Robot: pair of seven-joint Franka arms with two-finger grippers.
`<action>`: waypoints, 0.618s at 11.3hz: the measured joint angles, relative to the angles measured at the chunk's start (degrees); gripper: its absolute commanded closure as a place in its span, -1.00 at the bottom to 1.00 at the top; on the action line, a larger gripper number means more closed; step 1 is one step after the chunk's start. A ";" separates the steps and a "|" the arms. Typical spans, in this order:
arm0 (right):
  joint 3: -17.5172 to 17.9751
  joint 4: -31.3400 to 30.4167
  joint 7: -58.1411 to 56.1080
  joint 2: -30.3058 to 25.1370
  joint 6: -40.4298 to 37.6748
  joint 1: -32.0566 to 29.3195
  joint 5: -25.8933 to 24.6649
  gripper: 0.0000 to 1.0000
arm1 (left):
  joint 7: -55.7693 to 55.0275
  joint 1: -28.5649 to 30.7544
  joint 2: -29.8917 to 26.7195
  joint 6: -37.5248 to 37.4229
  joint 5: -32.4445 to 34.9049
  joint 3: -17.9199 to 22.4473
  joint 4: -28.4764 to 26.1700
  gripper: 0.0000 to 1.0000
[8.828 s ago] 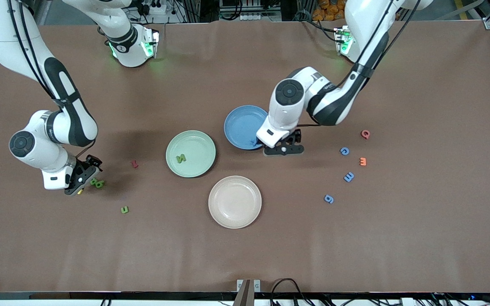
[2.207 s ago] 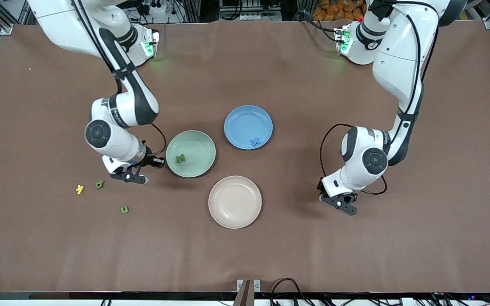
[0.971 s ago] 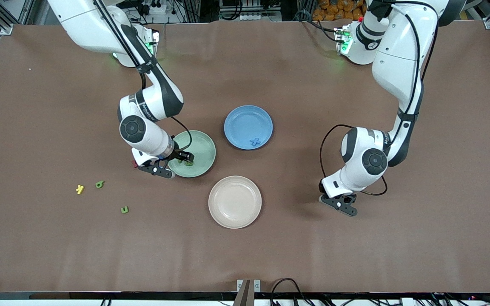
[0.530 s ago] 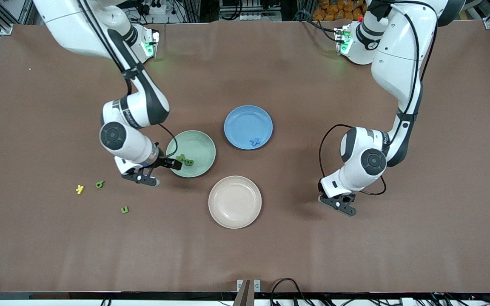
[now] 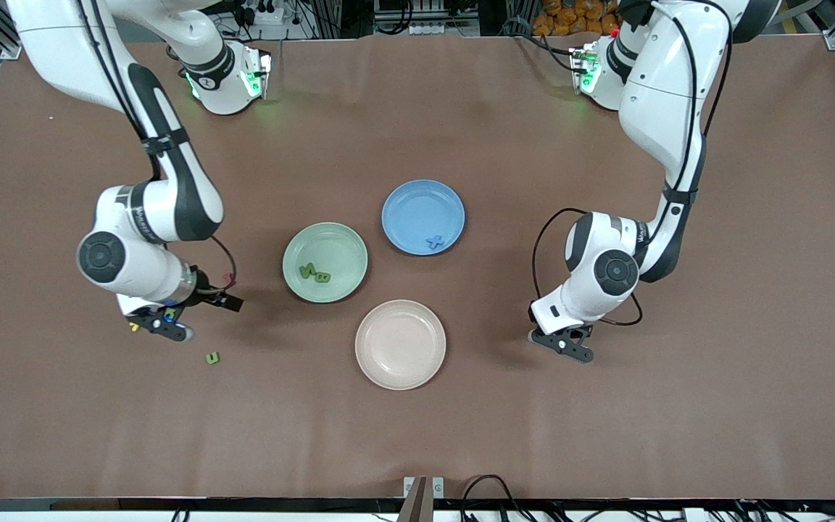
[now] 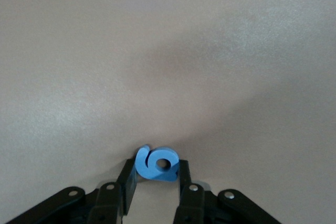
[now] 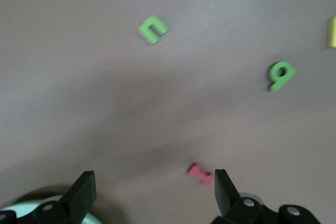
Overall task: Sort letters by color into matching plates
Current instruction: 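Carry 6 onto the blue plate with the left gripper while the right gripper withdraws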
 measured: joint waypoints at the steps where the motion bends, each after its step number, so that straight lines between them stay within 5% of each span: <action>1: -0.82 0.23 -0.01 0.00 0.01 -0.77 0.00 -1.00 | -1.31 -1.17 -0.09 -1.02 0.00 0.80 0.19 1.00; 7: -5.15 0.41 0.80 0.15 4.46 -4.94 0.12 -1.00 | -11.87 -6.61 -1.32 -3.70 0.00 1.43 0.92 1.00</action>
